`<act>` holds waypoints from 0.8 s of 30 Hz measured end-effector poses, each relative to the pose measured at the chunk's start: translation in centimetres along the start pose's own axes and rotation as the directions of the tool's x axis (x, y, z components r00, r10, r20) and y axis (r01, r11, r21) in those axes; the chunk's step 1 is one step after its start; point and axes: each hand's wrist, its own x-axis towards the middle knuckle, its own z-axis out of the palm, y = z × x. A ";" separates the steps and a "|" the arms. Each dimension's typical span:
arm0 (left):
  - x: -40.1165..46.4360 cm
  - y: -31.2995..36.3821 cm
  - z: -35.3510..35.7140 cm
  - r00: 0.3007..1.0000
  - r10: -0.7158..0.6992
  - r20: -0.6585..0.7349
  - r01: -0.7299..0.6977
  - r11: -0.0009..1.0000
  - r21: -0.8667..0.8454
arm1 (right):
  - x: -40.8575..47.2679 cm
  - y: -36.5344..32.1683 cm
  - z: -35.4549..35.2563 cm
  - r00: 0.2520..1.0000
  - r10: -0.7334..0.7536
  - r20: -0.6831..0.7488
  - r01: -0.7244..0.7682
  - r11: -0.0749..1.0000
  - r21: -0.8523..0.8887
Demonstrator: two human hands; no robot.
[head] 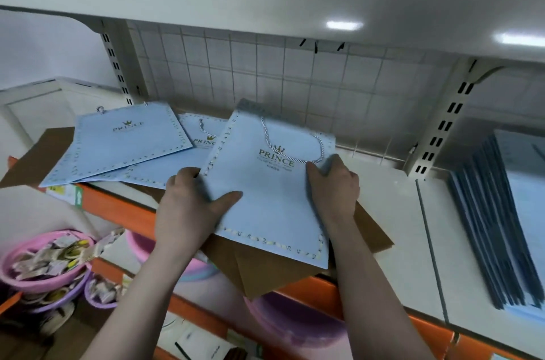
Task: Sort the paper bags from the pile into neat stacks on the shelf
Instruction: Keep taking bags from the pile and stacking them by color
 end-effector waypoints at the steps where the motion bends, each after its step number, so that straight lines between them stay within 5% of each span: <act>1: -0.4 0.3 -0.1 1.000 -0.006 -0.020 0.006 1.000 -0.002 | -0.1 -0.1 -0.2 1.000 -0.017 -0.006 0.017 0.999 0.034; 12: -7.6 4.6 -0.1 0.990 0.056 -0.127 -0.053 0.998 0.027 | -2.3 0.4 -7.5 0.997 -0.080 0.018 0.073 0.963 0.259; 24: -18.2 7.6 -0.5 0.972 0.232 -0.020 -0.233 0.972 -0.016 | -11.3 5.1 -17.4 0.996 -0.050 -0.079 0.048 0.998 -0.037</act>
